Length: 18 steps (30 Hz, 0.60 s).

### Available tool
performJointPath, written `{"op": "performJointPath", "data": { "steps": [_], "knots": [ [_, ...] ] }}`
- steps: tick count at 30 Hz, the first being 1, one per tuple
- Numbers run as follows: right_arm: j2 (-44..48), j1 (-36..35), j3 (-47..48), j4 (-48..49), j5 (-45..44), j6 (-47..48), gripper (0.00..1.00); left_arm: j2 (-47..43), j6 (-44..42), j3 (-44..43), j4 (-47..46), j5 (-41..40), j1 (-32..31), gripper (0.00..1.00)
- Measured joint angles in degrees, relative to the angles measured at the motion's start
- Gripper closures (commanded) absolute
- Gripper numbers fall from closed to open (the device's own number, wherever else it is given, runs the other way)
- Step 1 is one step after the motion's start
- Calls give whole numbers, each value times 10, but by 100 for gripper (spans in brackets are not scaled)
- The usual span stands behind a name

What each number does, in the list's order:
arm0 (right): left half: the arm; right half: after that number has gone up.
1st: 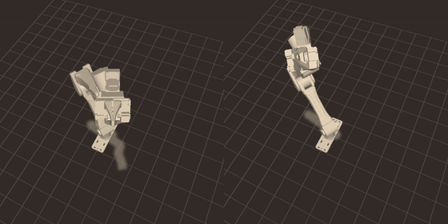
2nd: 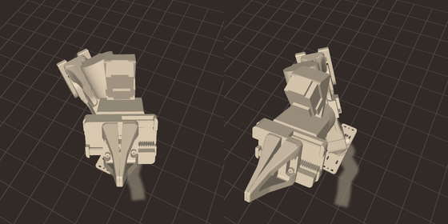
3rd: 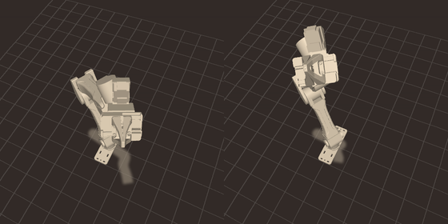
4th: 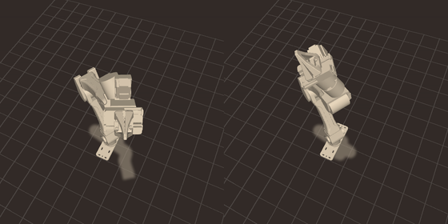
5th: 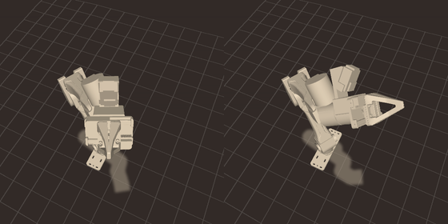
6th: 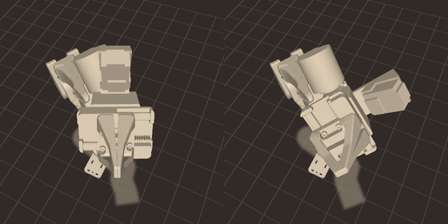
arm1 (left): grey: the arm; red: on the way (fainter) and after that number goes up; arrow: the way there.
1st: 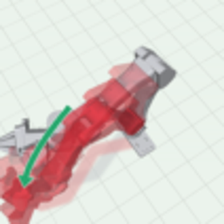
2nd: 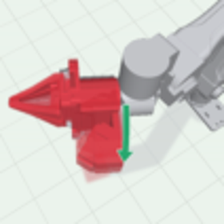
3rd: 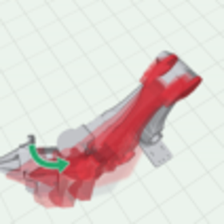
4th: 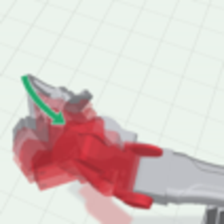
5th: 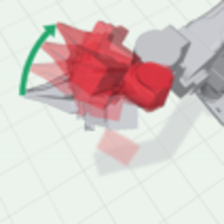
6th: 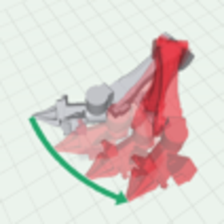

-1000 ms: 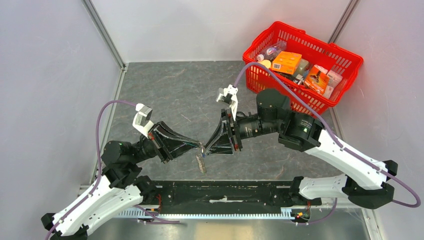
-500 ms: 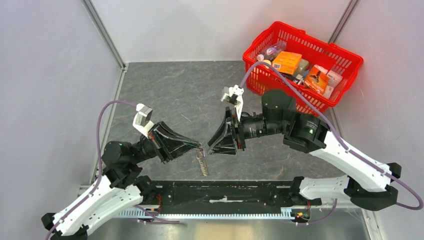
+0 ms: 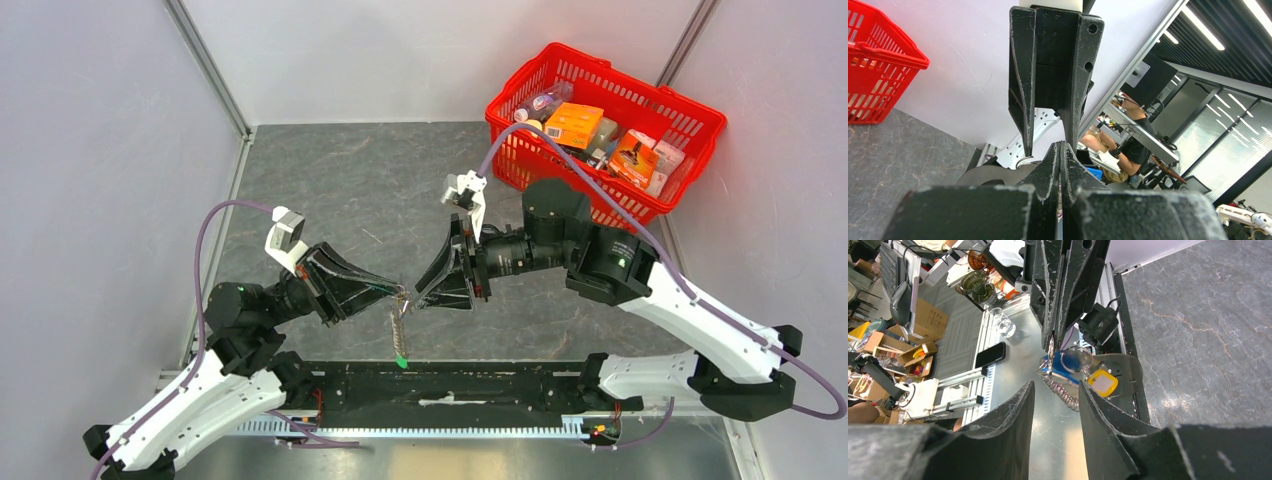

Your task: Put the keys on the keyring

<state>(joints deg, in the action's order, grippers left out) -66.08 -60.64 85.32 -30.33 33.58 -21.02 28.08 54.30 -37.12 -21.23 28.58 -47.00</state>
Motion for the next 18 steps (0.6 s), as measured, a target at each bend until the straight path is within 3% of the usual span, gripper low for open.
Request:
{"op": "performJointPath", "data": {
  "steps": [18],
  "knots": [
    [-17, 0, 5, 16, 2, -7, 66, 4, 2, 0, -2, 0, 0, 98]
  ]
}}
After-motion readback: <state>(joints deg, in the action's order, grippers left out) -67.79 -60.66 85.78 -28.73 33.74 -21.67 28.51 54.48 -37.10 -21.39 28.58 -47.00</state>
